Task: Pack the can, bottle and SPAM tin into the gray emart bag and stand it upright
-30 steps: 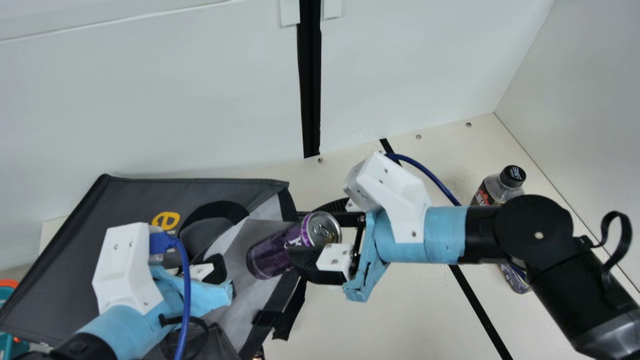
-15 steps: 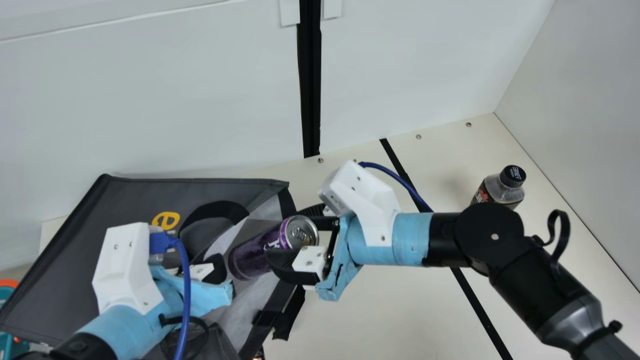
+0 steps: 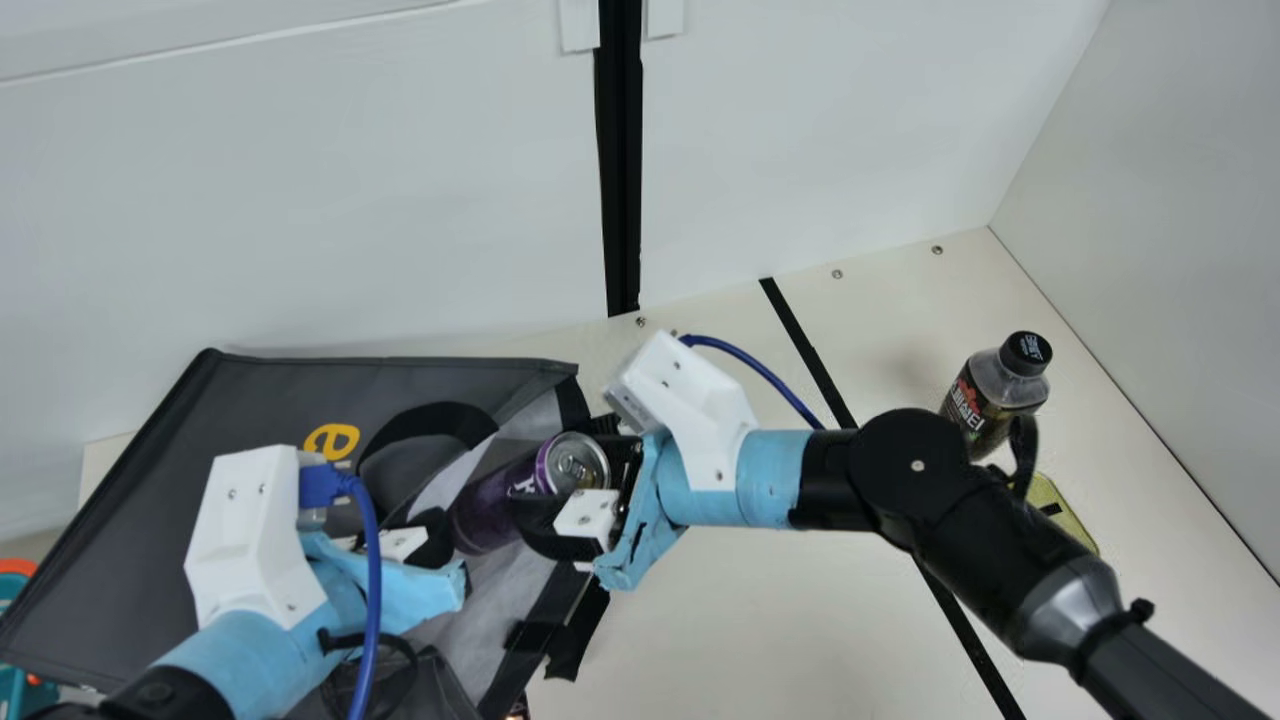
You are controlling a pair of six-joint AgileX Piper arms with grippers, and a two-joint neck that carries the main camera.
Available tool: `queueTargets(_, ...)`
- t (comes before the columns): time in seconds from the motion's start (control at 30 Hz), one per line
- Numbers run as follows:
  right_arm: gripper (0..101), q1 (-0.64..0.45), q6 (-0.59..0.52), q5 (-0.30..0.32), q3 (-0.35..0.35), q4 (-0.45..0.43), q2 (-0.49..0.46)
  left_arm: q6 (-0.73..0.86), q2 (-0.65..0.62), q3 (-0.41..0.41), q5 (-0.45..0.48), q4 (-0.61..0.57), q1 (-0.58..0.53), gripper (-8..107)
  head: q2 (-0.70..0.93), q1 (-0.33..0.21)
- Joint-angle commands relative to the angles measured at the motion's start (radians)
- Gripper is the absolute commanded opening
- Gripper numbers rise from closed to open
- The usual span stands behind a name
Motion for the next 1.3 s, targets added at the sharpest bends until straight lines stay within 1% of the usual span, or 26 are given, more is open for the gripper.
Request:
queueTargets(0.0,0,0.005,-0.012,-0.011,0.002,0.008,0.012,0.0,0.0,0.0,0.0,0.0,0.0,-8,-0.001,-0.023)
queueTargets(0.67,0,0.091,-0.142,-0.112,0.016,0.142,0.147,0.0,0.0,0.0,0.0,0.0,0.0,-8,-0.001,-0.023)
queueTargets(1.07,0,0.162,-0.187,-0.17,-0.012,0.193,0.232,0.0,0.0,0.0,0.0,0.0,0.0,-8,-0.001,-0.023)
queueTargets(1.27,0,0.187,-0.188,-0.193,-0.032,0.201,0.269,0.0,0.0,0.0,0.0,0.0,0.0,-8,-0.001,-0.023)
